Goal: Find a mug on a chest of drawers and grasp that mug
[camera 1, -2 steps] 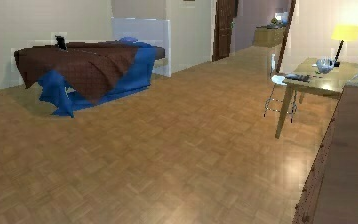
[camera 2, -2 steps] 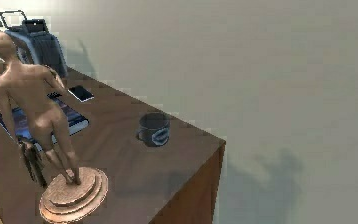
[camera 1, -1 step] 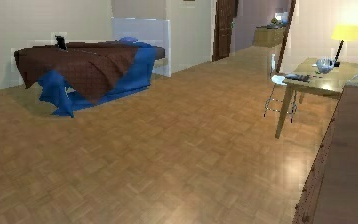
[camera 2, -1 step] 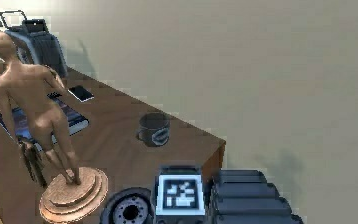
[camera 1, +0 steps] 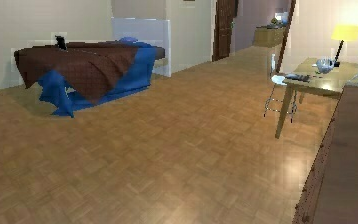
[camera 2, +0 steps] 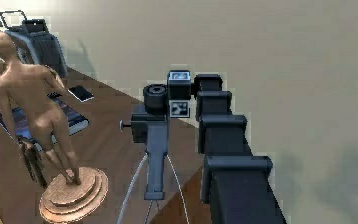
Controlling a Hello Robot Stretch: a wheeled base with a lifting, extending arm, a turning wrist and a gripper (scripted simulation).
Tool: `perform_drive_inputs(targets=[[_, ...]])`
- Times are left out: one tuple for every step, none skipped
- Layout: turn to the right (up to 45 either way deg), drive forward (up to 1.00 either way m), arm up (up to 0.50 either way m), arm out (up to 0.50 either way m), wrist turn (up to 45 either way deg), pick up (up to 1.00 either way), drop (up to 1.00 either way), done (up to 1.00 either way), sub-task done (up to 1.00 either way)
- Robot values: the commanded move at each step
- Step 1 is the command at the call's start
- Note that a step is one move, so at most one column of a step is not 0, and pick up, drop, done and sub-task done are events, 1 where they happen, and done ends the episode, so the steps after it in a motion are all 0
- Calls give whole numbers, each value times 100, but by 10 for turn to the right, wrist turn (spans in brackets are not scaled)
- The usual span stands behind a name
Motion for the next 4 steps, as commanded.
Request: perform_drive_inputs(targets=[[0,0,0,0,450,0,0,0,0],[0,0,0,0,450,0,0,0,0],[0,0,0,0,450,0,0,0,0],[0,0,0,0,330,0,0,0,0]])
